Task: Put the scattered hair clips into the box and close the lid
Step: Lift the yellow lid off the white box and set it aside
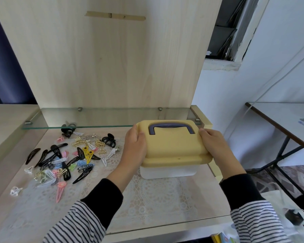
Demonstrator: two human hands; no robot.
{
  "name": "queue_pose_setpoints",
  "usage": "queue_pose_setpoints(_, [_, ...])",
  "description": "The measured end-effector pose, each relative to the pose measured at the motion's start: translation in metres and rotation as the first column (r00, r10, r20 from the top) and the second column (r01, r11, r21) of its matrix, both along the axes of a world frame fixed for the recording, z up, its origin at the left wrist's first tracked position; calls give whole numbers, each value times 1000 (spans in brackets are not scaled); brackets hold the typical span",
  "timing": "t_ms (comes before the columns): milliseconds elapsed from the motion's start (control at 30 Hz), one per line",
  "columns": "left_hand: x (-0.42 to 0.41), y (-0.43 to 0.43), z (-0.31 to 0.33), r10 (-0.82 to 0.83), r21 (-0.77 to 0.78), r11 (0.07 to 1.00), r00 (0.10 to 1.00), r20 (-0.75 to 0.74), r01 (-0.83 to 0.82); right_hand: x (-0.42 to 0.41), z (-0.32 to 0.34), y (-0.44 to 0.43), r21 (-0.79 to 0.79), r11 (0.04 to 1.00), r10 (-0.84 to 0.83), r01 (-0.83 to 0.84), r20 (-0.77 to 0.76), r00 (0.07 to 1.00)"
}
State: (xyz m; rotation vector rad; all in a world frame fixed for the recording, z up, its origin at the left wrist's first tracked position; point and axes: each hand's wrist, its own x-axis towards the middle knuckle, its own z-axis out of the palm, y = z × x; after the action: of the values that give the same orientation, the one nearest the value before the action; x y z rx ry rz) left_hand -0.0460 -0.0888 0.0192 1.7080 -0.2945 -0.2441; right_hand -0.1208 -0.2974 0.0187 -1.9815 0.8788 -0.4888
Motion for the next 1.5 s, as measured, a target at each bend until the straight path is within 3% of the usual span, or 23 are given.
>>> queue_pose_setpoints(300, [23,-9,41,-39,-56,998,999,28,40,22,46,-17,-48,998,49,-47,38,998])
queue_pose_setpoints(500, [58,-21,56,11,18,1000,995,103,-13,58,66,-27,-81,994,72,-72,-5,997])
queue_pose_setpoints(833, [105,-40,32,-6,70,998,998,64,2,102,52,-38,-48,997,54,-58,-94,994])
queue_pose_setpoints(1500, [133,-52,-4,-29,206,978,996,86,11,108,24,-33,-18,999,43,-45,-74,996])
